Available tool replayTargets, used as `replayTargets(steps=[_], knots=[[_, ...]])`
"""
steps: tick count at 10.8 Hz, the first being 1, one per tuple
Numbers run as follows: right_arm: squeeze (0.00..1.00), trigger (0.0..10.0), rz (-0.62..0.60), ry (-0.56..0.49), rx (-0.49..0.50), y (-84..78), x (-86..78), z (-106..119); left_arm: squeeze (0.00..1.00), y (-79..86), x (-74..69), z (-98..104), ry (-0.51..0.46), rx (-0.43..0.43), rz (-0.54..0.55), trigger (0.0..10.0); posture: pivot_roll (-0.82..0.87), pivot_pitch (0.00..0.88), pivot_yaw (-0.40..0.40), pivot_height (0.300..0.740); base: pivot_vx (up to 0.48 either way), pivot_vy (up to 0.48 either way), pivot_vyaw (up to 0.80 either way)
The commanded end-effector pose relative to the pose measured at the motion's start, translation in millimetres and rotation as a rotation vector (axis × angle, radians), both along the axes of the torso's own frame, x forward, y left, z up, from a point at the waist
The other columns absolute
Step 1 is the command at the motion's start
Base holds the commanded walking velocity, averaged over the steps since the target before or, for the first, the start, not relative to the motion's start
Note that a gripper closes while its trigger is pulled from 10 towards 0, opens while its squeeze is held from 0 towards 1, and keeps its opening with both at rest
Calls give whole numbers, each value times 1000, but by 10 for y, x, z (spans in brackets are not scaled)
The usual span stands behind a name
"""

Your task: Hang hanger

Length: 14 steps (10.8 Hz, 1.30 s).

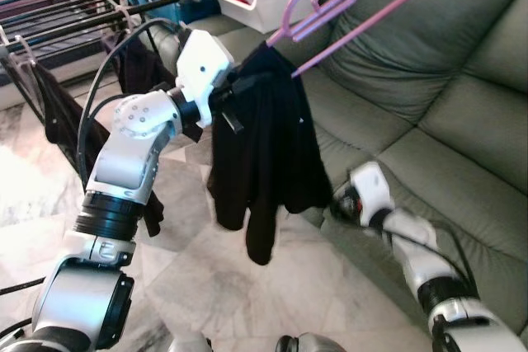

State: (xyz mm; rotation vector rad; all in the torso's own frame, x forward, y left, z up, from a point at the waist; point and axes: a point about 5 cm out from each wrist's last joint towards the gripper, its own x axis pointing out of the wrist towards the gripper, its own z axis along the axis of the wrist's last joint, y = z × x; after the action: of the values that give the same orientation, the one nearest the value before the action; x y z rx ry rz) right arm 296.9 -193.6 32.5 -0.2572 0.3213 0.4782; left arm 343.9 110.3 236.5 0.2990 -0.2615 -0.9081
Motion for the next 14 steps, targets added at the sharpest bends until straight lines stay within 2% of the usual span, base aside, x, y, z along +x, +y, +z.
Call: replayTargets(steps=[1,2,4,5,7,8,9,10,11,12,14], knots=[[0,10000,-22,29,-3,-4,-3,-38,0,-10,-17,215,-69,-34,-11,0,-67,0,-27,740,0,0,0],[0,0,-75,74,1,-38,-2,-96,0,-36,-34,257,-75,-48,-24,0,-63,0,-27,740,0,0,0],[0,0,-134,137,-33,-120,-32,-175,0,-33,-42,355,-93,-79,-28,0,-61,0,-30,740,0,0,0],[0,0,-230,150,-56,-272,-52,-190,0,17,-21,387,-96,-92,-8,0,-61,0,-30,740,0,0,0],[0,0,-585,24,-48,-803,-3,36,0,156,22,294,-76,-86,41,0,-64,0,-33,740,0,0,0],[0,0,-646,-20,-45,-907,14,118,0,186,23,259,-68,-82,46,0,-64,0,-33,740,0,0,0],[0,0,-815,-207,-13,-1220,91,484,0,304,14,95,-15,-71,58,0,-64,0,-33,740,0,0,0],[0,0,-865,-298,11,-1318,137,676,0,369,0,-17,11,-43,65,0,-64,0,-33,740,0,0,0],[0,0,-894,-396,16,-1391,221,933,0,443,-59,-191,73,-29,45,0,-87,0,-28,740,0,0,0],[0,0,-925,-506,39,-1452,341,1279,0,510,-255,-556,236,63,-61,0,-84,0,-33,740,0,0,0],[0,0,-912,-555,64,-1414,447,1474,0,553,-438,-842,374,108,-139,0,-79,0,-43,740,0,0,0]])
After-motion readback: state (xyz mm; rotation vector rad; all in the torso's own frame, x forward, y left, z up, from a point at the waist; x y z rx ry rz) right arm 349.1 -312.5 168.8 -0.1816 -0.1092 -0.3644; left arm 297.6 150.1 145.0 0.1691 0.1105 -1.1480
